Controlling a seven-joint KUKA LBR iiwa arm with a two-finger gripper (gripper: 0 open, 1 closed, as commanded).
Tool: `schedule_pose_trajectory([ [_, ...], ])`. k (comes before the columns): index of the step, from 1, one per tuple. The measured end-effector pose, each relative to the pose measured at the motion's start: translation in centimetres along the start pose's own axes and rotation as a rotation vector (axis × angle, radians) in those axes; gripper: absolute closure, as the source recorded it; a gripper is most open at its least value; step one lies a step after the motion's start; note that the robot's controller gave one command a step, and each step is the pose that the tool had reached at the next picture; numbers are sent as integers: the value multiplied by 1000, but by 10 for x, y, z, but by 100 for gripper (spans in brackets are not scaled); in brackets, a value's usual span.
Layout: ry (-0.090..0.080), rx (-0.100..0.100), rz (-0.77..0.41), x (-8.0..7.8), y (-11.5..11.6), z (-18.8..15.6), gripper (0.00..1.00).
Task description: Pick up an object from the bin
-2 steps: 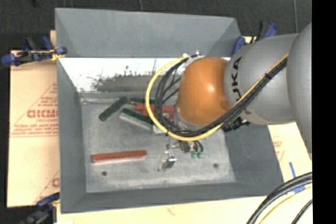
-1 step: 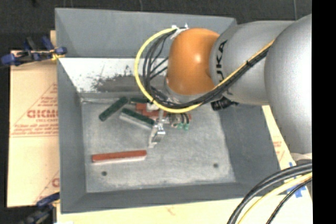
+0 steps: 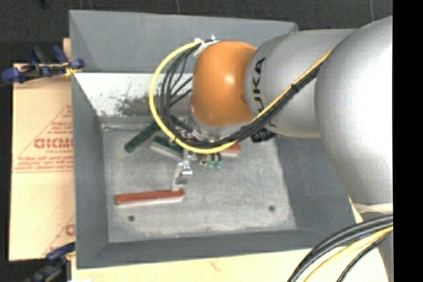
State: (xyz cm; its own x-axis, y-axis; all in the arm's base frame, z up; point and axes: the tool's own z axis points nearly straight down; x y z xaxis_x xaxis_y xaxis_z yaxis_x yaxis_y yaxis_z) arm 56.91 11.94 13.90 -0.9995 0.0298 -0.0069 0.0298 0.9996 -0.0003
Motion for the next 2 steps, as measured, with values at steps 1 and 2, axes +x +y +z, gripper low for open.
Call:
schedule_pose_trajectory([
  [1,2,-2,-256,28,27,50,0],
  [2,16,4,-112,42,35,60,100],
])
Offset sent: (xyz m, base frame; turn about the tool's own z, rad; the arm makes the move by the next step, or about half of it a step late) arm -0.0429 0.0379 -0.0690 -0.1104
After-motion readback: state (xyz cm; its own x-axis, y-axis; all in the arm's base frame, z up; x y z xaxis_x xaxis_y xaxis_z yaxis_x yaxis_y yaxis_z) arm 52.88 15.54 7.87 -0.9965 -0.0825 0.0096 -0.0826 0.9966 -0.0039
